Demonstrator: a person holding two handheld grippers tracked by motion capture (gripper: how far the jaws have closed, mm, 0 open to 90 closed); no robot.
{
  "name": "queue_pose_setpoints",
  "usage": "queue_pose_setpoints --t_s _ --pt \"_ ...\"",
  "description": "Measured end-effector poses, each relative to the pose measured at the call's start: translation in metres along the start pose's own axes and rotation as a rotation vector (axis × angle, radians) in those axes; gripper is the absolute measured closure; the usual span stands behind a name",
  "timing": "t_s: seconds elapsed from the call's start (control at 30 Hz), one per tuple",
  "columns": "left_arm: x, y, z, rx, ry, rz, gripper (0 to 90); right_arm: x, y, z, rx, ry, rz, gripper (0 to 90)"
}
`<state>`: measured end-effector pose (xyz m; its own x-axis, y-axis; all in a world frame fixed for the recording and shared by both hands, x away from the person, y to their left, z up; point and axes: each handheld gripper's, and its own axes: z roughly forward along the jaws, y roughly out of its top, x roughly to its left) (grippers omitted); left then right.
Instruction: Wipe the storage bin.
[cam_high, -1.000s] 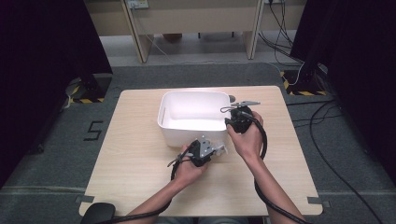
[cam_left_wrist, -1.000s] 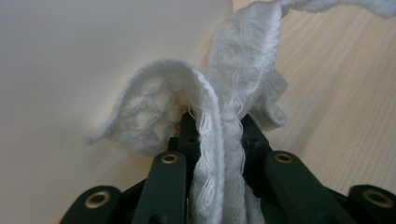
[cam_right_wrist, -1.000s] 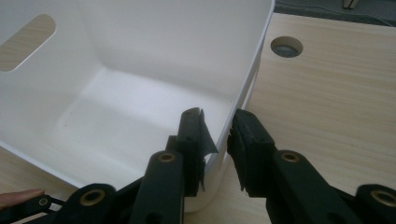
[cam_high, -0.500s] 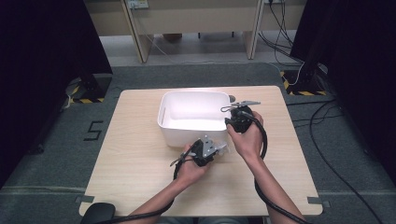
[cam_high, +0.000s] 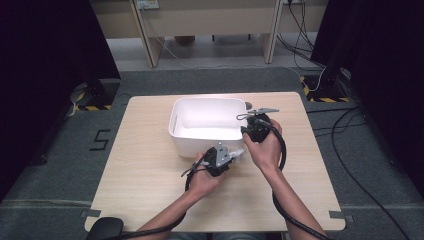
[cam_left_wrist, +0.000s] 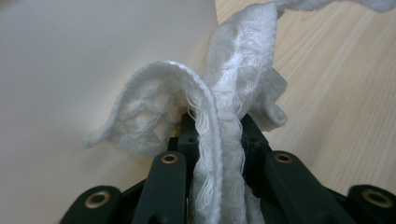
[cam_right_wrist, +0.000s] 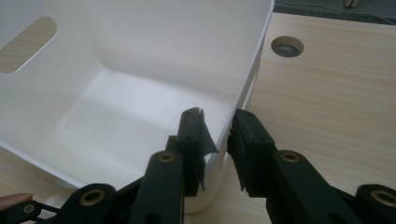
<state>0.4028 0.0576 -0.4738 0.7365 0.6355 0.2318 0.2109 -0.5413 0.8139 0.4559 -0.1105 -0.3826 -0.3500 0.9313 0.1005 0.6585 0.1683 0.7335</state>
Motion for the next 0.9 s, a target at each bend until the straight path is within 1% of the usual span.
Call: queue_pose_setpoints --t_s 0.2,0.23,0.27,0.4,0.43,0.6,0.67,0.73,0.9 --pt "0.002 0.01 -0.008 -0.027 0.003 0.008 75.8 0.0 0.0 0.0 0.001 0.0 0.003 74.0" --pt "0.002 0.012 -0.01 -0.034 0.002 0.004 75.7 0.0 0.0 0.0 0.002 -0.001 0.002 74.0" --pt "0.002 0.014 -0.012 -0.044 0.007 0.011 75.8 0.0 0.0 0.0 0.0 0.0 0.005 74.0" --pt "0.003 0.017 -0.013 -0.045 0.007 0.017 75.8 0.0 0.0 0.0 0.0 0.002 0.009 74.0" --pt "0.003 0.017 -0.014 -0.049 0.005 0.013 75.8 0.0 0.0 0.0 0.0 0.002 0.009 74.0" --pt "0.003 0.022 -0.017 -0.067 0.01 0.016 75.7 0.0 0.0 0.0 0.001 0.001 0.008 74.0" --pt "0.003 0.025 -0.019 -0.071 0.009 0.026 75.7 0.0 0.0 0.0 0.0 0.0 0.005 74.0" --pt "0.003 0.027 -0.019 -0.073 0.01 0.027 75.7 0.0 0.0 0.0 0.0 0.0 0.004 74.0" --pt "0.0 0.03 -0.016 -0.069 0.007 0.044 75.7 0.0 0.001 0.001 0.003 -0.002 0.003 74.0"
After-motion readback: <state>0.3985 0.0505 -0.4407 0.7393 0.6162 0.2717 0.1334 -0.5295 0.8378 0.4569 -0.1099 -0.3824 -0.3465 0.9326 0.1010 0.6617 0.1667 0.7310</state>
